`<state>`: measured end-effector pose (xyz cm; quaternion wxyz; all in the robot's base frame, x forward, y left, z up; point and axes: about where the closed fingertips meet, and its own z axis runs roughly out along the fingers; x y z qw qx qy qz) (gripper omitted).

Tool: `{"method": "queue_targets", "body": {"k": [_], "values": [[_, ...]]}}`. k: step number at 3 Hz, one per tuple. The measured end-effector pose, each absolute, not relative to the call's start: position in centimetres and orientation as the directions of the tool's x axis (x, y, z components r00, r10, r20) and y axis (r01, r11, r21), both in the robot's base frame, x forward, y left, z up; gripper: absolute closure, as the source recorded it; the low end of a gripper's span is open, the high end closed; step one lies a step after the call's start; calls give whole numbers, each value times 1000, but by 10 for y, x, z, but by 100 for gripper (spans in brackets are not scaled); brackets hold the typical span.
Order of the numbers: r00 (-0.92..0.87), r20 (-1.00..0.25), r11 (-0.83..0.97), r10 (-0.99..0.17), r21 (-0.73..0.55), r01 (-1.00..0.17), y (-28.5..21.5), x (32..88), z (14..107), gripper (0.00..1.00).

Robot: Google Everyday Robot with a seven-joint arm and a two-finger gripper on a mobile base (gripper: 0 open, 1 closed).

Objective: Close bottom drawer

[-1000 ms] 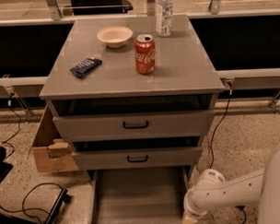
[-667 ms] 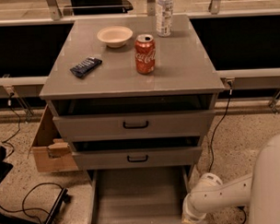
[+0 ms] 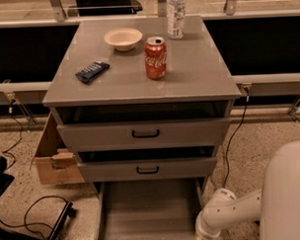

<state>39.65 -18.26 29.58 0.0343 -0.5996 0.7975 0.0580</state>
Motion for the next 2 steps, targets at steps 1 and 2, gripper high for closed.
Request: {"method": "queue_targets", "body": {"k": [1, 2], "values": [[-312, -134, 298, -941, 115, -948, -187, 376, 250, 100], [-340, -142, 310, -930, 200, -930, -184, 336, 180, 100]]}}
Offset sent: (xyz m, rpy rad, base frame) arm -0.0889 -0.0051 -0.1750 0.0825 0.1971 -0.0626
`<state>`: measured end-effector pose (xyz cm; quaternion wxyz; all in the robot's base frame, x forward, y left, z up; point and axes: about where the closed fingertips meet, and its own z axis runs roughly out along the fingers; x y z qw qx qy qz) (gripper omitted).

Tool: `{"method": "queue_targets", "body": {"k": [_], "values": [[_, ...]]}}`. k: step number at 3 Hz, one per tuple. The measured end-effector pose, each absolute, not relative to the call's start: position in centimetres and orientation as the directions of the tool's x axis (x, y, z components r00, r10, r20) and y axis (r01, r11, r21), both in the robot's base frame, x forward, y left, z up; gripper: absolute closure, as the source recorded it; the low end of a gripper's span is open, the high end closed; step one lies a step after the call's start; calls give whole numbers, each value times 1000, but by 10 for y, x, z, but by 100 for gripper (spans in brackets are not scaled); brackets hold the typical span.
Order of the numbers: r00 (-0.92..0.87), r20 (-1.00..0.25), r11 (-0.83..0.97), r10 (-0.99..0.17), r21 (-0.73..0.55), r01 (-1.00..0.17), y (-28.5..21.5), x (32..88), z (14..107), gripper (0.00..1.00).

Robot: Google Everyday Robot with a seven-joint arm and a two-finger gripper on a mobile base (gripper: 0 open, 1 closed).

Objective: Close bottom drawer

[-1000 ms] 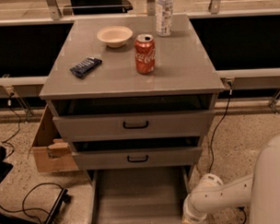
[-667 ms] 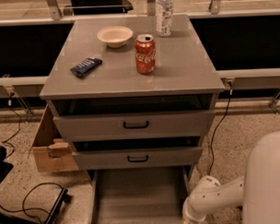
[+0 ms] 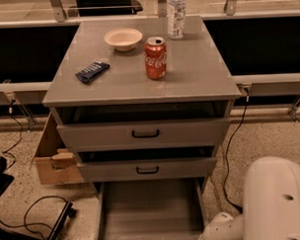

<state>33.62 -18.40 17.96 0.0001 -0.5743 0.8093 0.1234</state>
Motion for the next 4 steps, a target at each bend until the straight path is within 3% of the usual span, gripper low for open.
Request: {"method": "queue_targets", "body": {"k": [2, 4], "values": [[-336, -211, 295, -918, 205, -933, -159, 324, 118, 100], [-287, -237, 260, -928, 140, -955, -149, 357, 99, 100]]}}
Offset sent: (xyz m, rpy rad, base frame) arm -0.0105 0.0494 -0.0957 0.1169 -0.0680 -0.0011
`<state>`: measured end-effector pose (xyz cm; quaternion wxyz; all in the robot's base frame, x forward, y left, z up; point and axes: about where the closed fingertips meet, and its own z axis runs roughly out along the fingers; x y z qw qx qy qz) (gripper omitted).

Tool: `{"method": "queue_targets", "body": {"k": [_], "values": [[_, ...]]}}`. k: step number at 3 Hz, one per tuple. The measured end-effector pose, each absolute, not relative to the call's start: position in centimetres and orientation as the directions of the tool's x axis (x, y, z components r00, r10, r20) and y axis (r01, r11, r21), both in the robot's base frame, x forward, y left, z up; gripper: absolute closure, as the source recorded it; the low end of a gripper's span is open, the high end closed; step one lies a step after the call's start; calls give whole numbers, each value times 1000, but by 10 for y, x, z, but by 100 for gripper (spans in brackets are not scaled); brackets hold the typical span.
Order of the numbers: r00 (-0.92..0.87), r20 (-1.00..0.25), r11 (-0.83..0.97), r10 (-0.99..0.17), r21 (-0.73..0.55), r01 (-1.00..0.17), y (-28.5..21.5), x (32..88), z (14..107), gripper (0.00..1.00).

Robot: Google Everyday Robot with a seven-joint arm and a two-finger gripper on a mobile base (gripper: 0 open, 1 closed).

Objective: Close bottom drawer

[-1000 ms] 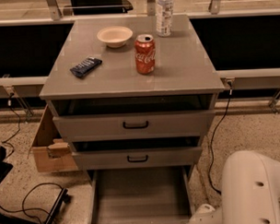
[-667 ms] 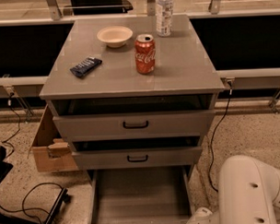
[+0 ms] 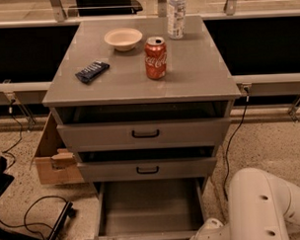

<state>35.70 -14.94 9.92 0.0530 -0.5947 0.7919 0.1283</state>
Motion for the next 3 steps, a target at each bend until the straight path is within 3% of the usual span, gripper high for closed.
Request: {"method": "queue_targets", "body": {"k": [3], "values": [[-251, -231, 238, -940, 86, -968, -152, 388, 98, 100]]}}
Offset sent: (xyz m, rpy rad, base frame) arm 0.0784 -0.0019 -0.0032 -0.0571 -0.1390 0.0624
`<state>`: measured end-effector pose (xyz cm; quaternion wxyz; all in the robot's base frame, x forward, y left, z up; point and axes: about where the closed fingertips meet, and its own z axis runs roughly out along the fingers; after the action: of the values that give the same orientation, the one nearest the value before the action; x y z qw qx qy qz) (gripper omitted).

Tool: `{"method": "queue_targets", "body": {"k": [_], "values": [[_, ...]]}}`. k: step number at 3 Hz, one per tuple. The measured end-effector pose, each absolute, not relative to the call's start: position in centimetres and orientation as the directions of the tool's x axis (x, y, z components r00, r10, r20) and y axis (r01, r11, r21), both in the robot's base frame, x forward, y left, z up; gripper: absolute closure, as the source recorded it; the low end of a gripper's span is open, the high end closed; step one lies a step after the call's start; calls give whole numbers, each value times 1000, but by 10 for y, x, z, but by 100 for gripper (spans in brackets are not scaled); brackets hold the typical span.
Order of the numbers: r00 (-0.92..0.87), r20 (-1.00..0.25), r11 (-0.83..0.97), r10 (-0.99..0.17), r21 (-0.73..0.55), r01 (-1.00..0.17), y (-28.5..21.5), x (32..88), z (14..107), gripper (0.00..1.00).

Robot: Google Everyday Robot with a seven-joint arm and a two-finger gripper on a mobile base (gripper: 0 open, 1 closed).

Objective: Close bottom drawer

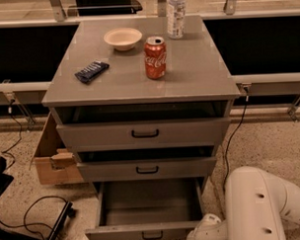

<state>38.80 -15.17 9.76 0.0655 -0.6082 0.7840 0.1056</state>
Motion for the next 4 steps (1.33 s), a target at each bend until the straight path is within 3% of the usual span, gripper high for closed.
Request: {"method": "queue_targets", "body": {"k": [4], "values": [[-126, -227, 153, -966, -105, -983, -141, 497, 135, 100]]}}
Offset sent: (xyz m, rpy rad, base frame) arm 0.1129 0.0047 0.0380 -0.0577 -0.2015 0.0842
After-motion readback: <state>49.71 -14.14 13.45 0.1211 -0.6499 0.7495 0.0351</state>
